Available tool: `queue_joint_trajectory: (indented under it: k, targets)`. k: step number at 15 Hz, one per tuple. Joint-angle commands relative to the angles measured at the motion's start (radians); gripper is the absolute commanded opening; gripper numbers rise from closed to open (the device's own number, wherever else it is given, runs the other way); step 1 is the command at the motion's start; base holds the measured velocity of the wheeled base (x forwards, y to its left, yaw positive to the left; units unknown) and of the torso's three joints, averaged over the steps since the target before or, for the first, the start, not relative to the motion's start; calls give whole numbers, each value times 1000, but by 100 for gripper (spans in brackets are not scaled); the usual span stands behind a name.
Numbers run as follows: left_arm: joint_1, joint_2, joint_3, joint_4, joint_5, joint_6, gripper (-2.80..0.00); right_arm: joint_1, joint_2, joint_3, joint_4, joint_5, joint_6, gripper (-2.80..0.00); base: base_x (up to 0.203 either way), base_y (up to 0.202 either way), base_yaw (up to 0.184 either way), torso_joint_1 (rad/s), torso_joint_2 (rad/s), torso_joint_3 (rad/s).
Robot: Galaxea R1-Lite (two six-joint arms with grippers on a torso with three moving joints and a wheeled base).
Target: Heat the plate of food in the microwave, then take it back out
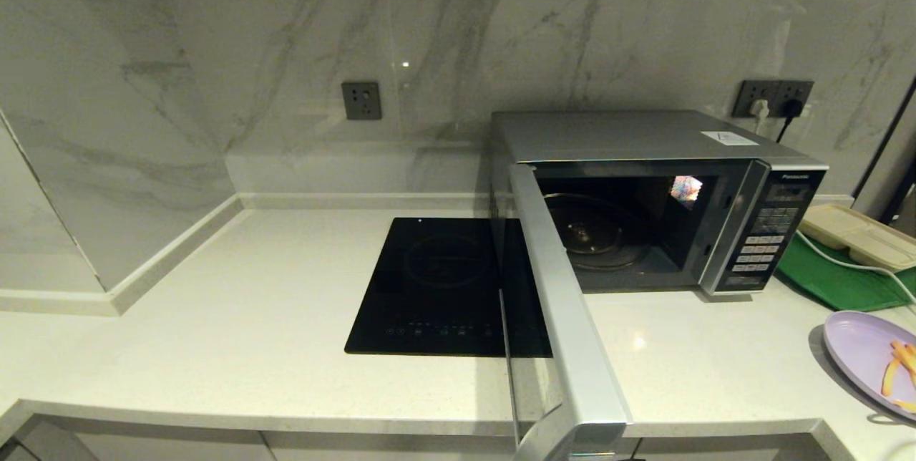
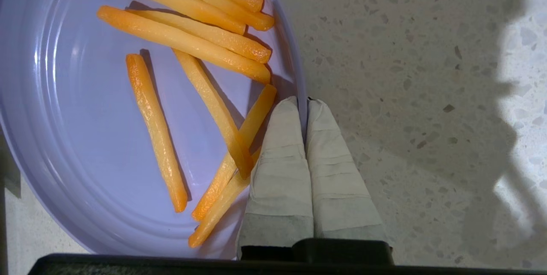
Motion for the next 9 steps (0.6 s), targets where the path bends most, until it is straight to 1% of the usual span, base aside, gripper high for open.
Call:
queue_joint_trajectory:
  k: [1, 9]
  targets:
    - [0, 0, 0, 1, 0, -1, -280, 0, -6, -2, 0, 1, 2, -280, 0, 0, 0, 0, 0, 0]
    - [0, 0, 0, 1, 0, -1, -280, -4, -19, -10, 1, 3, 2, -280, 0, 0, 0, 0, 0, 0]
